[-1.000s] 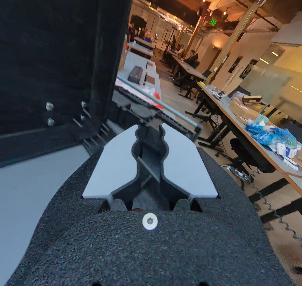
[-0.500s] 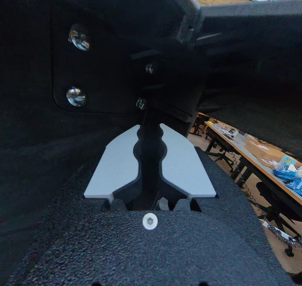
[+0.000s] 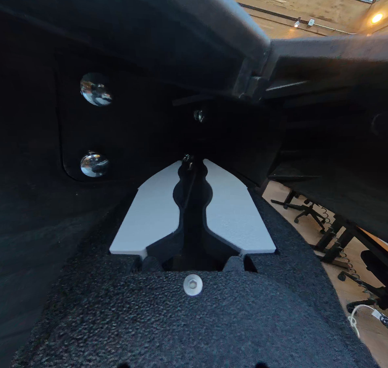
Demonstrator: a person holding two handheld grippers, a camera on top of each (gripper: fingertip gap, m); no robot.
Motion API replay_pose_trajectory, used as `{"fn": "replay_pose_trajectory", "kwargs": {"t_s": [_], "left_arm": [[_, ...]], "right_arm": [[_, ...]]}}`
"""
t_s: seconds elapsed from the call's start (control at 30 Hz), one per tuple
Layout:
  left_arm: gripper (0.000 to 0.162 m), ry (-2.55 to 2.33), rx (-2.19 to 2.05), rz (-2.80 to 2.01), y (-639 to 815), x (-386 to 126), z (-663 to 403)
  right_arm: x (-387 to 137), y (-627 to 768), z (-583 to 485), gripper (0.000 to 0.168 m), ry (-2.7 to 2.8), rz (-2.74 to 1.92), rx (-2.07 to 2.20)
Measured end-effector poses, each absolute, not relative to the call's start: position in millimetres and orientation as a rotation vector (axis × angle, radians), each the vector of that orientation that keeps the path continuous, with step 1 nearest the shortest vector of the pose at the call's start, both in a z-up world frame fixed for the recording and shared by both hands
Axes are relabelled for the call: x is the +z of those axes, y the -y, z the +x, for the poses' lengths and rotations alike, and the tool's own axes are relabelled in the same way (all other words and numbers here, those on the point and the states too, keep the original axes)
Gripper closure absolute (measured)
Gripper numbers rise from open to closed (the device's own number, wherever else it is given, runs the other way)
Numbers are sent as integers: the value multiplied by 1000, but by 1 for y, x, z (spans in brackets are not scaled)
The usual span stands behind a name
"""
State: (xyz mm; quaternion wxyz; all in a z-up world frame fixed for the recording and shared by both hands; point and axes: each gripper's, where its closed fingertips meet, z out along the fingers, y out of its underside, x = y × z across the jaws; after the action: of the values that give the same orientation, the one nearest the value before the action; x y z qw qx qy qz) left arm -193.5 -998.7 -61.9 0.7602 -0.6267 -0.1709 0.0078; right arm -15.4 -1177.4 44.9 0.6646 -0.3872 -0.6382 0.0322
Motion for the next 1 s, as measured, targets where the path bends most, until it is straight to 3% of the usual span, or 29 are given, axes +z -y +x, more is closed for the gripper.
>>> {"fn": "replay_pose_trajectory", "kwargs": {"t_s": [1.0], "left_arm": [[147, 335, 119, -1435, 1040, -78, -192]], "right_arm": [[44, 1181, -19, 166, 1469, -842, 60]]}}
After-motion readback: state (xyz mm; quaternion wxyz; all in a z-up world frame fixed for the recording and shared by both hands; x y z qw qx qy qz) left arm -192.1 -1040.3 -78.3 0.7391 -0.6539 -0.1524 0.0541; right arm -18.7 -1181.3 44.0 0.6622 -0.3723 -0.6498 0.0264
